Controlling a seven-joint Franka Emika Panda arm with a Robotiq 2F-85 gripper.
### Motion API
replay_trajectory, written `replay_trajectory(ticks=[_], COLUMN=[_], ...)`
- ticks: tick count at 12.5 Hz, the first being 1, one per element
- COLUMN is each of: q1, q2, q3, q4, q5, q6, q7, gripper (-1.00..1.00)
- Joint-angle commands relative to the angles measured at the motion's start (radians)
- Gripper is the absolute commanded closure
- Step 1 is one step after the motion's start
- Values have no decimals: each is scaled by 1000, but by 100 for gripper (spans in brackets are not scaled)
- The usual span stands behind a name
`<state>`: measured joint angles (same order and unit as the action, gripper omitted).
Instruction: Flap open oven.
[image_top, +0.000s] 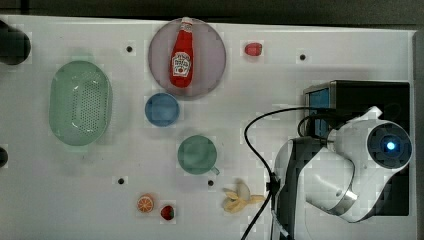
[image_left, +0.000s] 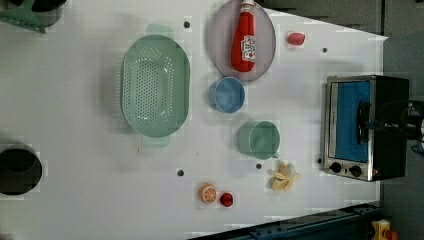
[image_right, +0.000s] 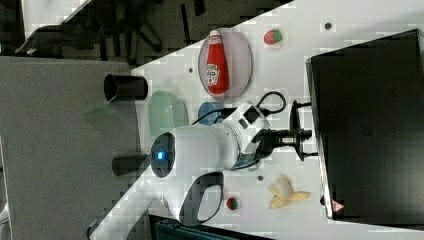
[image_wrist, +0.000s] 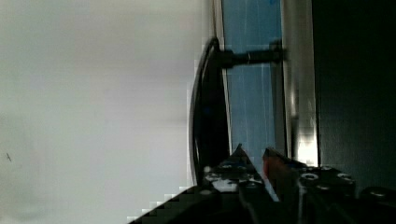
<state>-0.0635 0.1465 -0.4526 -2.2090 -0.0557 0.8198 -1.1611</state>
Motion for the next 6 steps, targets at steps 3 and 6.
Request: replay_trajectory(ticks=[3,6], q1=[5,30], q2=[2,4], q3=[2,14], q4=[-33,-39], q5=[5,-84], q6=[62,62], q7=[-4,42], gripper=[65,65])
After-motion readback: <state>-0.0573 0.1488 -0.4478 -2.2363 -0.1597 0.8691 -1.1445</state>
